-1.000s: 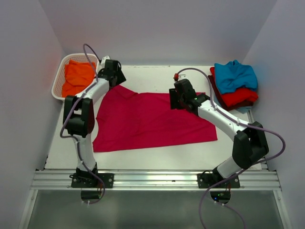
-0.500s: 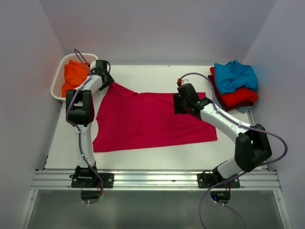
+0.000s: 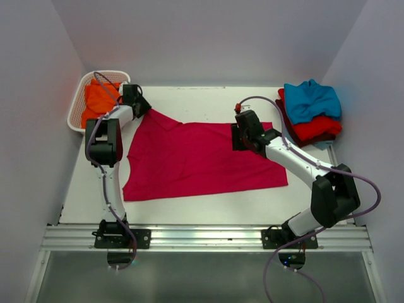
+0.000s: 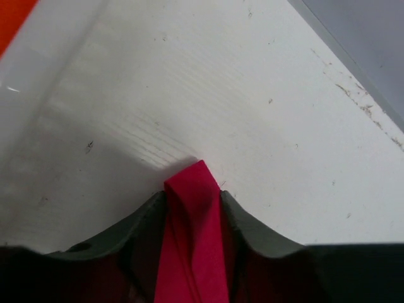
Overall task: Fold and stack the t-shirts
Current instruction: Grap the side of the flattened tshirt furthest away from the robot with both arms
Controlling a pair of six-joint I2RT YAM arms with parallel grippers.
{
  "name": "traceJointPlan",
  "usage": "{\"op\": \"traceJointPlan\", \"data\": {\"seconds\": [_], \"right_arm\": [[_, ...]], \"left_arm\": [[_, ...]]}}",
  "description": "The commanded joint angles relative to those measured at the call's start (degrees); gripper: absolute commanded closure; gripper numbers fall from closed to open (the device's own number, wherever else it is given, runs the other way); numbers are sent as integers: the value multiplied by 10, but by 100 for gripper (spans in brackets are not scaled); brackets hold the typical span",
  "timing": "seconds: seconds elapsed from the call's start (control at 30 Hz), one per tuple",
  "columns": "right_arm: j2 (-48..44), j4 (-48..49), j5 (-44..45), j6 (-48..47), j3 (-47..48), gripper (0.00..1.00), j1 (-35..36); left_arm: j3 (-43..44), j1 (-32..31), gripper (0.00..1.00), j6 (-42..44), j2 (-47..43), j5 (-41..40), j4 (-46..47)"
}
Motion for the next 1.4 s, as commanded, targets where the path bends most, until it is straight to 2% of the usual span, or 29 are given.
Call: {"op": "traceJointPlan", "data": {"seconds": [0.0,0.07,0.1,0.13,0.47,0.63,0.7,0.77,0.87,1.13,1.37], "right_arm": [[2,7,-4,5,5,61,-3],[4,6,0,7,4,71,-4],[4,5,1,7,5,74,-3],[4,5,1,7,4,76,-5],[0,4,22,13,8,85,-10],[7,-5,91,30,19,91,-25],[15,-7,88,41,28,88,-45],[25,-7,86,43,39,71,-54],[46,-11,92,44,57,57,-67],[116,-6,98,44,109,52,-125],[233,-16,94,41,205,46,-193]], "left_arm": [[-30,24,64,-26,19,25,12],[-31,26,81,-25,24,25,18],[-32,26,94,-25,27,25,20],[-32,27,98,-22,27,25,20],[-40,31,100,1,-5,6,17],[-38,30,100,5,-33,9,15],[-39,31,100,8,-46,11,15],[-41,30,100,12,-68,11,16],[-32,30,100,16,-89,17,1],[-4,26,100,18,-113,44,-36],[4,23,100,22,-123,61,-65]]}}
